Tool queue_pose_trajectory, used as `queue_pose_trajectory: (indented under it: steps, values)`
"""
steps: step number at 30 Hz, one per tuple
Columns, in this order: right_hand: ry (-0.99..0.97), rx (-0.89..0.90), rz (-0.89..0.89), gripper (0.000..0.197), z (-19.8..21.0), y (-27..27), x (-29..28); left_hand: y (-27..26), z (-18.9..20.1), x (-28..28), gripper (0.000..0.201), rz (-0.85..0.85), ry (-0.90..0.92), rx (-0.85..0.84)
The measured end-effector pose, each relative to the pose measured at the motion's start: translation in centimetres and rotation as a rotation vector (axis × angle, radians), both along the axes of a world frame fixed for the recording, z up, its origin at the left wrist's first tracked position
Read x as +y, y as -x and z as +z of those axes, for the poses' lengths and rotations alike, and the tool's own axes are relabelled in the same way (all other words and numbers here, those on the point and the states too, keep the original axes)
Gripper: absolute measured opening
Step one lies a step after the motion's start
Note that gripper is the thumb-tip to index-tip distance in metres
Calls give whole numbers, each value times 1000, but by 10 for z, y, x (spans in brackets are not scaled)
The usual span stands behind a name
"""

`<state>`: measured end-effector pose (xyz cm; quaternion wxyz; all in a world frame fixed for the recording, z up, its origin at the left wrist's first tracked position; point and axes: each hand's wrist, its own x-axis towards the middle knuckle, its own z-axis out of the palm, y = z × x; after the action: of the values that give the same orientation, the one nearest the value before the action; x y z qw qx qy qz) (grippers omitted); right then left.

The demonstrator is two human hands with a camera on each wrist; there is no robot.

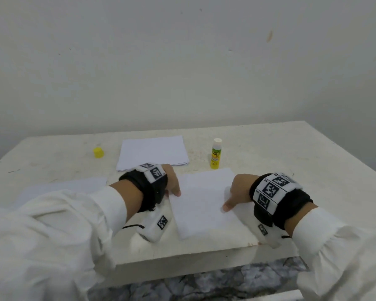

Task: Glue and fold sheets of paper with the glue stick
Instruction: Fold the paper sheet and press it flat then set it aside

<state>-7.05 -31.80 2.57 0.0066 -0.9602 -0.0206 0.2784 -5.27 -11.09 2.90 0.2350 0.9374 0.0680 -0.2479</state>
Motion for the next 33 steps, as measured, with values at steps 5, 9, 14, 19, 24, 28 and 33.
queue_pose_trajectory:
  steps: [5,9,14,19,24,28,33]
  values:
    - [-294,-67,-285,39,5,-38,12,-4,2,55,75,156,-92,-143]
    - [-418,-144,-461,54,4,-68,22,-2,-2,87,79,127,-216,-172]
    - [-411,-176,-517,61,-5,-87,39,-6,-17,105,83,161,-161,-156]
    - [-313,-224,-538,47,-6,-92,43,-6,-21,110,99,115,-90,-165]
    - [-463,-334,-515,40,-4,-94,46,19,-10,130,97,-198,-393,-174]
    - [-507,-330,-401,42,0,-86,61,41,-17,128,88,-415,-457,-130]
    - [-635,-392,-188,30,16,-68,98,41,-30,120,84,-537,-516,-87]
